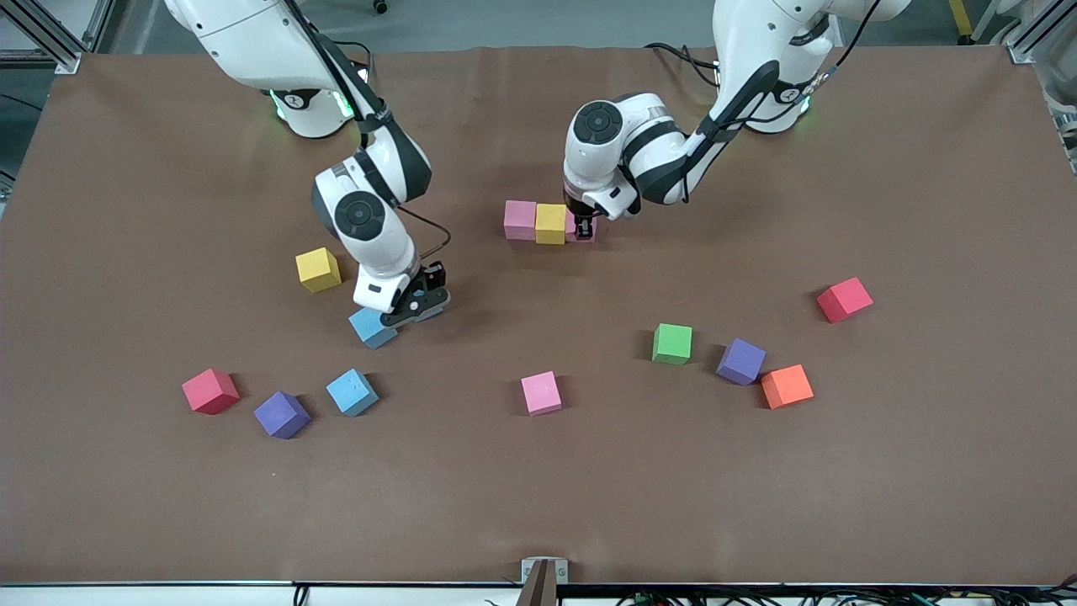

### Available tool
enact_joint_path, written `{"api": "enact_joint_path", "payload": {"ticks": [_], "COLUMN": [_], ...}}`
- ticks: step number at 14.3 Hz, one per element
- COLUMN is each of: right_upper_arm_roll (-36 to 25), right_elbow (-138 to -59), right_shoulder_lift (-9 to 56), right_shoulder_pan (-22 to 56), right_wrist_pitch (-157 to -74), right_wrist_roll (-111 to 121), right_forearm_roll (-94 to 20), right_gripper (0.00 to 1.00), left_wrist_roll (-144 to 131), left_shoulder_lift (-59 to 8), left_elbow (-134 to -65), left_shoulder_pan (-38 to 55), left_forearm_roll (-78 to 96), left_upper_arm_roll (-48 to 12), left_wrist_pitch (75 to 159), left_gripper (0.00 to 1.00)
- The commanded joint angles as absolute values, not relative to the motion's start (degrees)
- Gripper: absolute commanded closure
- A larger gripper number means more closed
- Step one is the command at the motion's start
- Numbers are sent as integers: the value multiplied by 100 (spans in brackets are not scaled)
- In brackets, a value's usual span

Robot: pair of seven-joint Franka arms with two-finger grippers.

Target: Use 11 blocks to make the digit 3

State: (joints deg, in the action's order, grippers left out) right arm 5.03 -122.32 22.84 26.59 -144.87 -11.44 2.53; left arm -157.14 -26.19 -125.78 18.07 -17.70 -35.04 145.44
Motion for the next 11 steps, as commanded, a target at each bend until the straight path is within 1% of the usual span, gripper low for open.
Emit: {"api": "enact_joint_path", "payload": {"ticks": [1, 2, 6, 11], "right_upper_arm_roll": [519, 519, 519, 510], "right_elbow": [-12094, -12059, -11822, -11742], "right_shoulder_lift": [2267, 2268, 2372, 2575], "right_shoulder_pan": [3005, 3136, 3620, 4130], "right_wrist_pitch": [-14405, -14405, -14414, -14511], "right_wrist_roll": [-2089, -2362, -3469, -4288], "right_forearm_roll": [220, 202, 176, 167], "right_gripper": [77, 77, 77, 77], "left_wrist_roll": [-16356, -16348, -16356, -16313], "left_shoulder_lift": [-2628, -2619, -2505, -1847], "left_elbow": [-12586, -12586, -12595, -12595], "left_shoulder_pan": [1872, 1846, 1820, 1749], "left_forearm_roll": [-1951, -1951, -1960, -1873], "left_upper_arm_roll": [-3498, -3498, -3507, -3560], "left_wrist_pitch": [14616, 14616, 14511, 14133], "left_gripper": [7, 0, 0, 0]}}
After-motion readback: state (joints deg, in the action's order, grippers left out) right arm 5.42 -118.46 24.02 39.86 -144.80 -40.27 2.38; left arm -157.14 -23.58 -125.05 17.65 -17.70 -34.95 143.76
